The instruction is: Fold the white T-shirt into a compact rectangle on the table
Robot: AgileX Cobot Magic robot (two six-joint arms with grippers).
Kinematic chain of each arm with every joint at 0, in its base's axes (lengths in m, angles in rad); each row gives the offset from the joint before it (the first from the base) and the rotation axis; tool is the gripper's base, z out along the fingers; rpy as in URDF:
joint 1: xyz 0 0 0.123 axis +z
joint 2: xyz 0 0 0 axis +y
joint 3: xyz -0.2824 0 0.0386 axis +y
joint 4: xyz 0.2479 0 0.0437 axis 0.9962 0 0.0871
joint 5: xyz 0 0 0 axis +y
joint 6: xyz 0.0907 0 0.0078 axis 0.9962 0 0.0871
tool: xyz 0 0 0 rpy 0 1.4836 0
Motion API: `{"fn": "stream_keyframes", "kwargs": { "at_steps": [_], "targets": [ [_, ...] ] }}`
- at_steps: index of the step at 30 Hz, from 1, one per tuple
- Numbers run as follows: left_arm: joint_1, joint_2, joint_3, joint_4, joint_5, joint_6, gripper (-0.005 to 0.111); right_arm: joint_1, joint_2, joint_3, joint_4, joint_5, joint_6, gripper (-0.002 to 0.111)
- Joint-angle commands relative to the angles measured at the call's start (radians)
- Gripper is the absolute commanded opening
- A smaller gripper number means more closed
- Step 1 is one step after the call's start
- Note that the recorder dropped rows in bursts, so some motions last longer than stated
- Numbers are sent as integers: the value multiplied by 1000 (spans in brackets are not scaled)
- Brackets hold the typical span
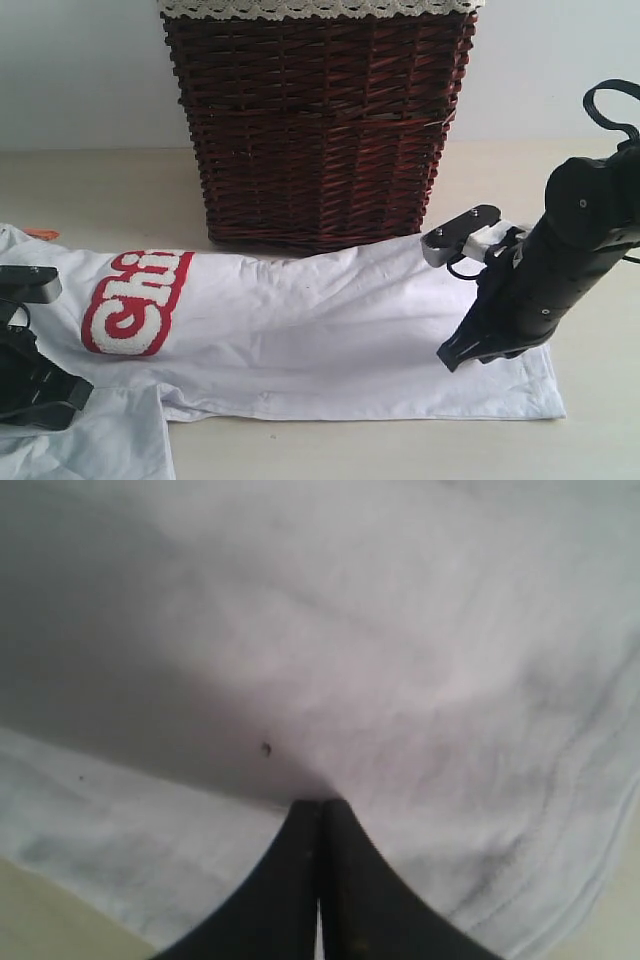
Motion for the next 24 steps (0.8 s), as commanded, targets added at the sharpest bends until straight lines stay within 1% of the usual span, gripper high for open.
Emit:
{"fn": "stream_keyframes", "kwargs": {
  "at_steps": [1,5,10,14,17,19,20,22,24],
  "targets": [
    [-6,30,18,141,138,-104,0,2,1,2,3,24,4,0],
    [-6,30,18,278,228,-253,0,2,1,2,3,55,4,0],
    [-6,30,3,346,341,-273,0,2,1,2,33,153,4,0],
    [-6,30,-9,348,347,-273,0,2,-3,6,33,222,4,0],
    [-6,11,-70,302,351,-268,0,7,-25,33,36,238,4,0],
    [-6,-20,-87,257,340,-208,0,7,-46,33,36,238,2,0],
    [-6,-60,-90,207,312,-145,0,7,-79,28,36,234,2,0],
    [-6,-114,-90,154,263,-101,0,7,-122,7,36,234,-17,0],
    [-6,-161,-90,105,214,-69,0,7,-175,-3,38,188,-41,0]
  ]
}}
